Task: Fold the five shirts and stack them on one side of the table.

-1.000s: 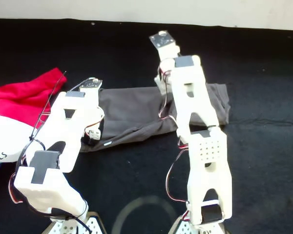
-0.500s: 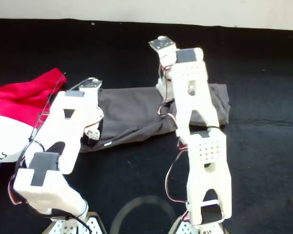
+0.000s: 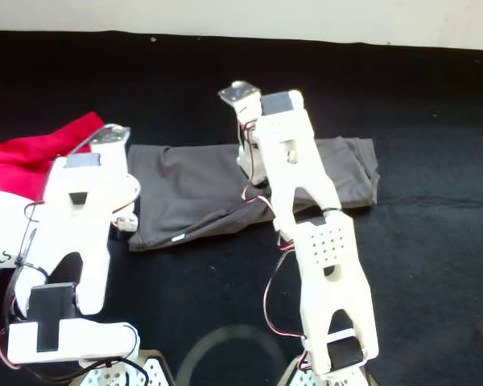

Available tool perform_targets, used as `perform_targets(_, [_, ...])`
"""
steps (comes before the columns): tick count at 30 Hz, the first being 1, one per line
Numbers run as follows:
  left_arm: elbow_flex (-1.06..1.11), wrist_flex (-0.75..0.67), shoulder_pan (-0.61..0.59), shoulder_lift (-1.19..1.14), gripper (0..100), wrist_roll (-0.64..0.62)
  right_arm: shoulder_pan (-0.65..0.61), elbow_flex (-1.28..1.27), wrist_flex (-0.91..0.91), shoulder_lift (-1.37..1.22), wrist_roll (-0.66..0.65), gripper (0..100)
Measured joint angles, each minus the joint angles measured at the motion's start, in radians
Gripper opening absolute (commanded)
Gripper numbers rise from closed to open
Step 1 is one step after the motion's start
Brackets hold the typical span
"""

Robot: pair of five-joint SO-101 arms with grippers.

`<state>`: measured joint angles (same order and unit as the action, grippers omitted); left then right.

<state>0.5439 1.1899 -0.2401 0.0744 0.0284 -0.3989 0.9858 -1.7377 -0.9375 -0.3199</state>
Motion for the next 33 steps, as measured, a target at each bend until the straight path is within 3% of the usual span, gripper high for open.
perform_targets(18, [0.000, -0.006, -0.063, 0.003, 1, 0.000, 0.000, -0.018, -0.011, 0.026, 0.020, 0.6])
perform_targets(33, [0.000, -0.006, -0.063, 0.011, 1, 0.000, 0.000, -0.454, -0.008, 0.528, 0.055, 0.6])
